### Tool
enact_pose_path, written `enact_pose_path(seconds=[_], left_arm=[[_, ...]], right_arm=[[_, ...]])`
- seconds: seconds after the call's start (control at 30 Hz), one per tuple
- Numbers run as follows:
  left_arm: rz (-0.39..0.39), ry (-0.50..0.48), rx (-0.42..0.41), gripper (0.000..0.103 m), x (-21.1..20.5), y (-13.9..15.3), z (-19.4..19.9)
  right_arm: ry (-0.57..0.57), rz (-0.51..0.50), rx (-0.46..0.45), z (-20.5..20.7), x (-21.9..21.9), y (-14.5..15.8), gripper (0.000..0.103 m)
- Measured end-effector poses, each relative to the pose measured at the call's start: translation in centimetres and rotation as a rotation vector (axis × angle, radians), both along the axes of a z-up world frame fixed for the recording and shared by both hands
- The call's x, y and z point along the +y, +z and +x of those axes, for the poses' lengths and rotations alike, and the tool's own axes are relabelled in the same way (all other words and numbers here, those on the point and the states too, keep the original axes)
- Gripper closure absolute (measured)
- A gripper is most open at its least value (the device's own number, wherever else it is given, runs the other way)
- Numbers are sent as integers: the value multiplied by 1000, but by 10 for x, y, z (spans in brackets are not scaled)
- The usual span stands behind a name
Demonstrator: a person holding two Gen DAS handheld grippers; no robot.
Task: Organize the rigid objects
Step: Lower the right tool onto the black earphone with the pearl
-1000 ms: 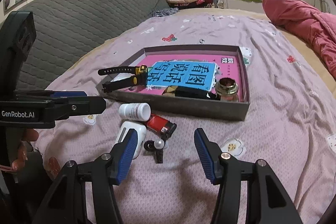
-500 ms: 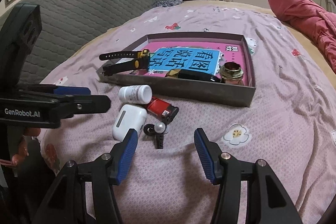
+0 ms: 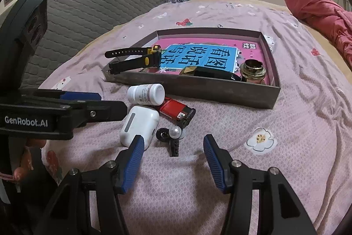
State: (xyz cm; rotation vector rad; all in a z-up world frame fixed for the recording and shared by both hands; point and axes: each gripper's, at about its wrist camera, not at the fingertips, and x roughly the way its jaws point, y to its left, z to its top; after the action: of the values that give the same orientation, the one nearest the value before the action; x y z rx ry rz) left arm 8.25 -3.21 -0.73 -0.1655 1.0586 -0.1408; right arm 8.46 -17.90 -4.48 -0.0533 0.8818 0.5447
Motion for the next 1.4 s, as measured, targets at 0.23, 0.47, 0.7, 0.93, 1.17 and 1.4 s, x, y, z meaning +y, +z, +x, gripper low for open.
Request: enact_pose_path(seconds=[0.23, 0.47, 0.7, 0.93, 1.17, 1.4], left_arm=[[-12, 3, 6, 32, -1, -4, 4], [-35, 7, 1, 32, -9, -4, 15], [-46, 34, 9, 32, -13, -8, 26], [-53, 60, 25, 32, -14, -12, 31], [-57, 81, 39, 32, -14, -16, 36], [-64, 95, 49, 32, -13, -19, 41]], right_arm=[[-15, -31, -1, 4, 8, -6, 47], [-32, -65, 1, 9, 13, -12, 47], [-38, -76, 5, 11, 17, -17, 47], [-65, -92, -3, 15, 21, -19, 56], [-56, -124, -24, 14, 26, -20, 64], [-38, -163, -42, 13, 28, -20, 73]])
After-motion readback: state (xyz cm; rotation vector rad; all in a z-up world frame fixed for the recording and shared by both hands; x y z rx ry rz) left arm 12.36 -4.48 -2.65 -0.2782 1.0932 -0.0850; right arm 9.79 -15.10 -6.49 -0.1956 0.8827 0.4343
